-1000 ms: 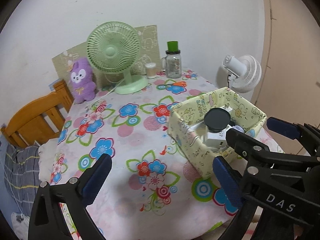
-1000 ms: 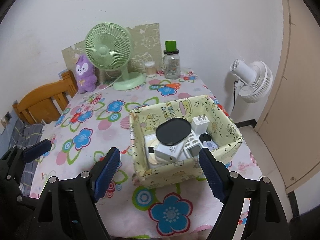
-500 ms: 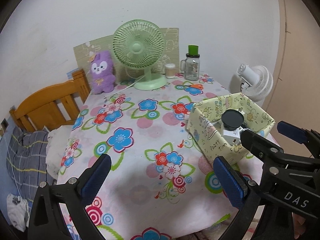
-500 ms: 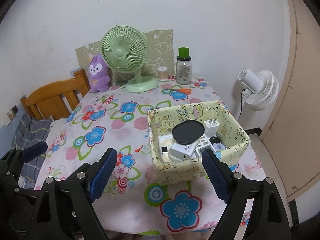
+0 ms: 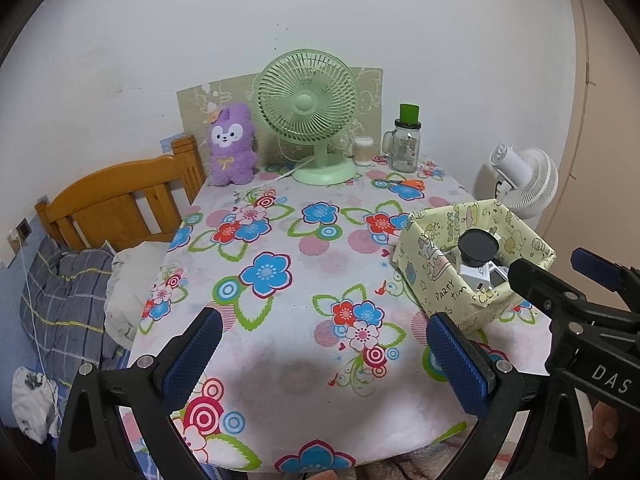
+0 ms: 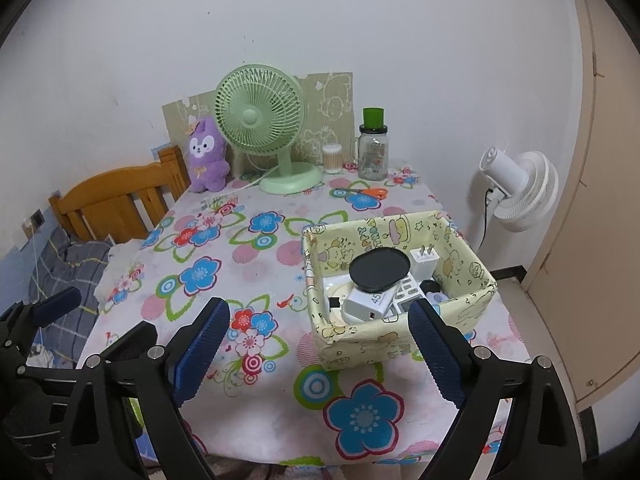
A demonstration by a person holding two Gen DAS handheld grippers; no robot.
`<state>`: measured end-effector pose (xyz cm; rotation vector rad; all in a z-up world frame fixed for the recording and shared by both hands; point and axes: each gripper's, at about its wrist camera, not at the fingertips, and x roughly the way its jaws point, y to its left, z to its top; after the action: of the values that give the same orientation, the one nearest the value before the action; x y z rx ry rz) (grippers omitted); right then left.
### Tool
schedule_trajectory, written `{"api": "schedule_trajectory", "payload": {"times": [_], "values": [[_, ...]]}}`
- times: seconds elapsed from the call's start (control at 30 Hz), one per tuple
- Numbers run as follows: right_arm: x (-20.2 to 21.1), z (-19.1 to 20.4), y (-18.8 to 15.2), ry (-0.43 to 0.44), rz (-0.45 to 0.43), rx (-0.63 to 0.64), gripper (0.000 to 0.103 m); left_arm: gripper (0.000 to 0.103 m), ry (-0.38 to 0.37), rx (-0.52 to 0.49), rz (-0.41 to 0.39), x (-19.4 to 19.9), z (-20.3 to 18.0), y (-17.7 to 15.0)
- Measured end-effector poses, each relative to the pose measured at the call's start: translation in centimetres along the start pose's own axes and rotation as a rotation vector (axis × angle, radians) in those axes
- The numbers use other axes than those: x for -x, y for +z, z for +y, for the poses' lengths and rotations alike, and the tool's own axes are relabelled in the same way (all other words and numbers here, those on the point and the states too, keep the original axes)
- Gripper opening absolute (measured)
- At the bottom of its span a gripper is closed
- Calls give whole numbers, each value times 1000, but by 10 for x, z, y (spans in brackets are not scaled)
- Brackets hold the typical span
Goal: Organize rigid objects
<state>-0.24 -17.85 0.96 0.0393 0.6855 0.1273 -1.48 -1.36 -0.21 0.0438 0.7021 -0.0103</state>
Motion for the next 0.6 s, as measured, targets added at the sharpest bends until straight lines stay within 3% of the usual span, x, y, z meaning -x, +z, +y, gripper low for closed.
{"api": "schedule_trajectory", "payload": {"times": [0.6], "values": [[7, -3, -2, -16, -18, 4, 94, 103, 14, 37, -50, 14, 9, -1]]}}
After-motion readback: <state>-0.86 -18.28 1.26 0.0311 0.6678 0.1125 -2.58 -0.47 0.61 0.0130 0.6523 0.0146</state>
